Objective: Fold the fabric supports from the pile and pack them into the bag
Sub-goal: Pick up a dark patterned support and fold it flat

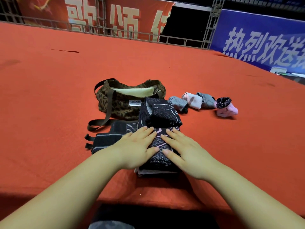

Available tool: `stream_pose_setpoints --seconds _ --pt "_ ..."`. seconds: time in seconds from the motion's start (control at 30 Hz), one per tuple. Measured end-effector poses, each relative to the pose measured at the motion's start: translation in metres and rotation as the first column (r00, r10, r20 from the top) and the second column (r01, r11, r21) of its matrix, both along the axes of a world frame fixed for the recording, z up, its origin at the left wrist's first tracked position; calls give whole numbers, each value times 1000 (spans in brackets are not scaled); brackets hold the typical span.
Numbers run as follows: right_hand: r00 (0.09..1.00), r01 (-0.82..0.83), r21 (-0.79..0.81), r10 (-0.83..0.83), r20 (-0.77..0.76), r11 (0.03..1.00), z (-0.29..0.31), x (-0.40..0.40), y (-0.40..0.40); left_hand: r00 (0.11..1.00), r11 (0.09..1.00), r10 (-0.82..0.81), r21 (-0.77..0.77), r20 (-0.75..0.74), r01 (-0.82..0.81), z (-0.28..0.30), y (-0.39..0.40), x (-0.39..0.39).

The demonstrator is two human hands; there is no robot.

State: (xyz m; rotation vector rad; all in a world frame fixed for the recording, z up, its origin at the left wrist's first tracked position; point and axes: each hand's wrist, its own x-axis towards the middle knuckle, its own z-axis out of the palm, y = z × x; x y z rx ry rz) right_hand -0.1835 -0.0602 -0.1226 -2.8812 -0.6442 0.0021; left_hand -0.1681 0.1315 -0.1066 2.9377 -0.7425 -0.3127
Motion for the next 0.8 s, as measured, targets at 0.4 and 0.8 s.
stream_pose_setpoints --seconds 0.4,0.8 --pt "905 395 257 -421 53 882 -48 -17 -115 984 952 -81 -281 159 124 15 -133 -26" --pt "767 642 38 -640 -47 766 -99 11 -228 1000 987 24 -159 -13 -26 -110 -266 24"
